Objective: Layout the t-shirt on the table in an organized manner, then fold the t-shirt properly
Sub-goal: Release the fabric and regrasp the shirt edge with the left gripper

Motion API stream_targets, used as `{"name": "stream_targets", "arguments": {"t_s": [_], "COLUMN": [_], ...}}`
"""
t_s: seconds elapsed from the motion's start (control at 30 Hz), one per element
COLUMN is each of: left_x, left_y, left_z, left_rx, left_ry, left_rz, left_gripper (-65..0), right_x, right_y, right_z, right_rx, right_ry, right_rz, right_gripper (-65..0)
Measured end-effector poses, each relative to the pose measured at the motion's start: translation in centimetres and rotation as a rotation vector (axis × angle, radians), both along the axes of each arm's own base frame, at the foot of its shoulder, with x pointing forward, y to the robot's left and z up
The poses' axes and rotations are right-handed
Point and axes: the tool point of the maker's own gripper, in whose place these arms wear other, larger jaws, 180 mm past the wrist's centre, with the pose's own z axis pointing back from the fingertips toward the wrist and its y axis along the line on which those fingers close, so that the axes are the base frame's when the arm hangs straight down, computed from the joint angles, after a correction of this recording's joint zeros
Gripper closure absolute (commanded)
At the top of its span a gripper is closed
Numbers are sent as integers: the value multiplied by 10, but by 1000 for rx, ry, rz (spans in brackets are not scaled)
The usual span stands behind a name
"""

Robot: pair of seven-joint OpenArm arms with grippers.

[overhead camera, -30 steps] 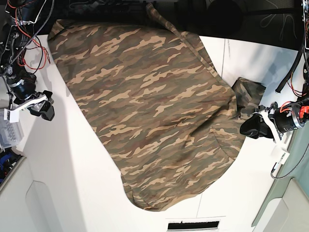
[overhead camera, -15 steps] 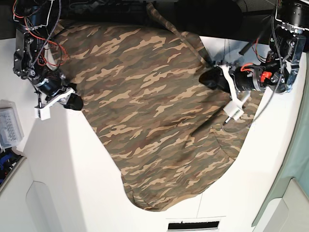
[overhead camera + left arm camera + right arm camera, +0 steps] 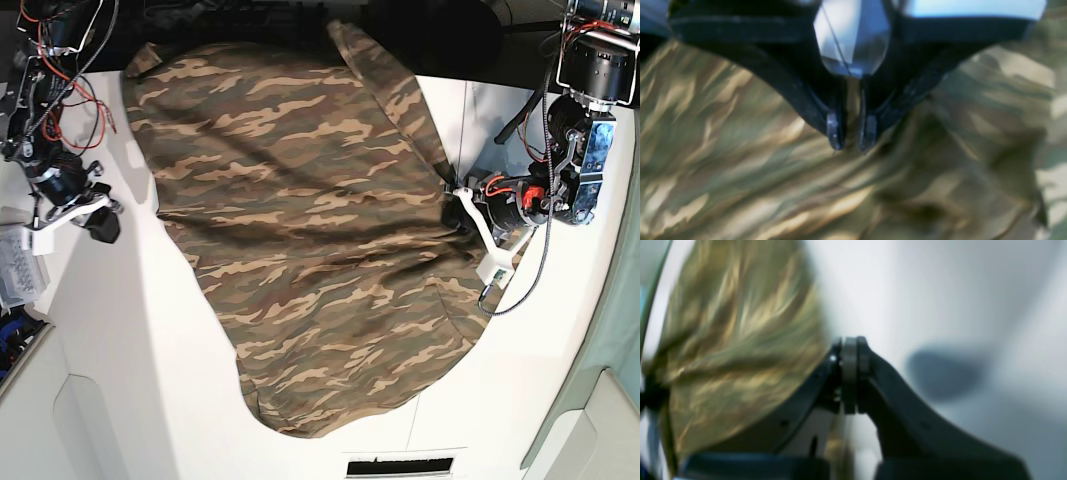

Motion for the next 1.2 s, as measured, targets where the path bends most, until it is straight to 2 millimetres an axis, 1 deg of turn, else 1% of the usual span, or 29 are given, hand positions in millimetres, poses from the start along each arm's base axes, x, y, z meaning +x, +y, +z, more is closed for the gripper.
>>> {"name": "stream_targets", "arguments": {"t_s": [0.07, 0.13, 0.23, 0.3, 0.37, 0.47, 0.53, 0.57, 0.6, 0.63, 0.7, 0.8, 0.83, 0.87, 0.93, 0.97, 1.07, 1.13, 1.2], "left_x": [18, 33, 51, 61, 71, 81, 85, 87, 87, 86, 89, 95, 95, 93, 82, 72, 39, 25, 11], "left_y": [-5, -23, -55, -70, -71, -64, -56, -51, -50, -50, -61, -77, -79, -77, -64, -56, -47, -53, -60], "left_z": [0, -2, -3, -3, -1, 5, 9, 12, 15, 18, 31, 59, 66, 71, 69, 65, 63, 74, 84], "left_rx": [8, -5, 3, 28, 66, 92, 95, 95, 80, 71, -10, -124, -161, -181, -195, -188, -172, -182, -175], "left_ry": [-7, -14, -33, -44, -56, -72, -68, -63, -50, -23, -25, -60, -72, -77, -63, -51, -34, -65, -108], "left_rz": [14, 16, -38, -70, -68, -61, -50, -51, -64, -87, -110, -140, -149, -151, -133, -144, -236, -279, -326], "left_gripper": [-101, -101, -101, -101, -101, -101, -104, -104, -106, -110, -122, -122, -122, -122, -132, -144, -192, -241, -276], "right_x": [0, -1, -9, -16, -22, -38, -55, -65, -74, -81, -91, -101, -106, -112, -119, -120, -111, -105, -102], "right_y": [-15, -19, -6, -2, -3, -6, -5, -4, -3, -3, -3, -1, 1, 3, 9, 13, 26, 30, 29], "right_z": [12, 20, 21, 18, 13, 2, -10, -16, -22, -26, -31, -32, -33, -37, -42, -43, -42, -41, -41], "right_rx": [-6, 15, 68, 78, 76, 61, 62, 63, 62, 62, 65, 107, 117, 119, 119, 122, 129, 117, 98], "right_ry": [-15, -32, -30, -17, -1, 41, 92, 120, 144, 162, 179, 173, 180, 197, 224, 227, 210, 184, 171], "right_rz": [-23, -39, -25, -16, -17, -20, -13, -9, -6, -6, -12, -27, -27, -20, -4, 7, 40, 48, 47], "right_gripper": [0, 0, 0, 0, 0, -1, -123, -171, -200, -211, -211, -212, -215, -223, -252, -266, -278, -278, -278]}}
